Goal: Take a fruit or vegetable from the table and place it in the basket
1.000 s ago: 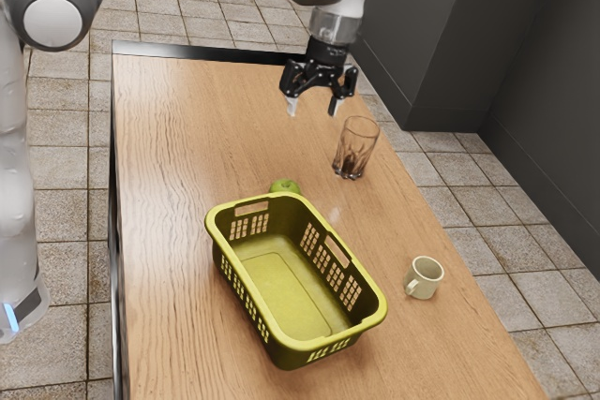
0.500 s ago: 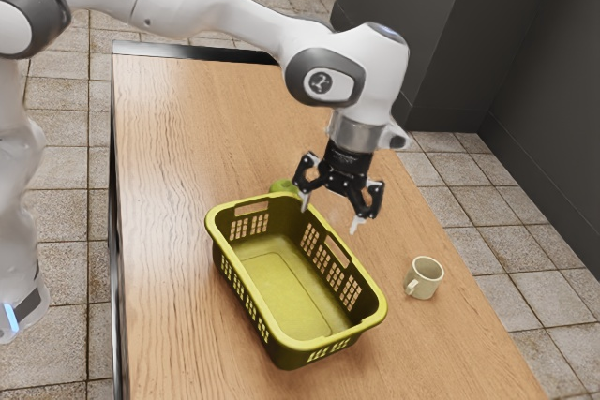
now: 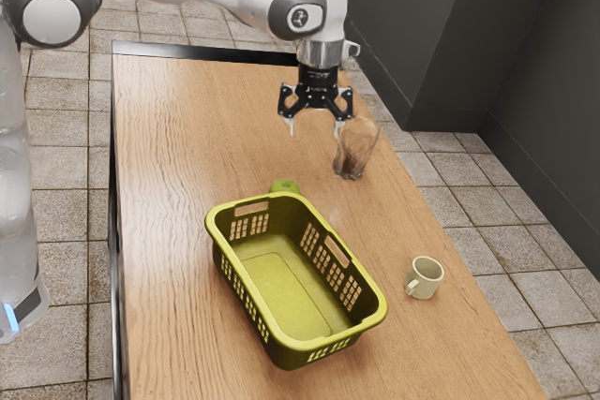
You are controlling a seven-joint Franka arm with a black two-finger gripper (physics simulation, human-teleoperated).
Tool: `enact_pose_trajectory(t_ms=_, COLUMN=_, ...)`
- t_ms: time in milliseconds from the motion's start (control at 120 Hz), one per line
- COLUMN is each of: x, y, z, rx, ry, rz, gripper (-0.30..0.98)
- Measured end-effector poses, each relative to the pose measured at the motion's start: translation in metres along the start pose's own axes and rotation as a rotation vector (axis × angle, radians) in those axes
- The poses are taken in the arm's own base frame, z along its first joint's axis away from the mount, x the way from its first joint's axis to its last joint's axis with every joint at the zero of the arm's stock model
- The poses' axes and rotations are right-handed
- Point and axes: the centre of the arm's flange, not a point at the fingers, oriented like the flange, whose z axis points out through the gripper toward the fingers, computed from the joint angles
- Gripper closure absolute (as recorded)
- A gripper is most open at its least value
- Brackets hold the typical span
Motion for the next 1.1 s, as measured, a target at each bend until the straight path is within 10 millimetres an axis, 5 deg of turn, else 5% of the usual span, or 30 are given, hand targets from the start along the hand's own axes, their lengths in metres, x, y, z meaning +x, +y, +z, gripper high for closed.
enact_pose_trajectory(t_ms=133, x=0.093, y=-0.044, z=-0.025, rx=-0.057, ry=0.029, rz=-0.185, gripper=0.03)
enact_pose_trajectory(t_ms=208, x=0.096, y=-0.038, z=-0.038, rx=-0.086, ry=0.044, rz=-0.19, gripper=0.03)
enact_pose_trajectory(t_ms=275, x=0.049, y=-0.005, z=-0.035, rx=-0.089, ry=0.035, rz=-0.099, gripper=0.02)
enact_pose_trajectory(t_ms=408, x=-0.1, y=0.055, z=-0.013, rx=-0.065, ry=-0.018, rz=0.158, gripper=0.02)
enact_pose_trajectory(t_ms=475, x=-0.182, y=0.058, z=-0.012, rx=-0.059, ry=-0.04, rz=0.292, gripper=0.02)
enact_pose_trajectory(t_ms=508, x=-0.2, y=0.049, z=-0.024, rx=-0.071, ry=-0.035, rz=0.32, gripper=0.02)
enact_pose_trajectory(t_ms=575, x=-0.161, y=-0.004, z=-0.054, rx=-0.105, ry=-0.006, rz=0.216, gripper=0.02)
enact_pose_trajectory(t_ms=625, x=-0.155, y=-0.039, z=-0.064, rx=-0.116, ry=0.005, rz=0.176, gripper=0.02)
enact_pose_trajectory(t_ms=675, x=-0.156, y=-0.055, z=-0.064, rx=-0.114, ry=0.01, rz=0.155, gripper=0.02)
enact_pose_trajectory(t_ms=900, x=-0.114, y=-0.061, z=-0.009, rx=-0.022, ry=-0.058, rz=-0.021, gripper=0.03)
enact_pose_trajectory(t_ms=1100, x=-0.099, y=-0.059, z=0.021, rx=0.007, ry=-0.117, rz=-0.117, gripper=0.03)
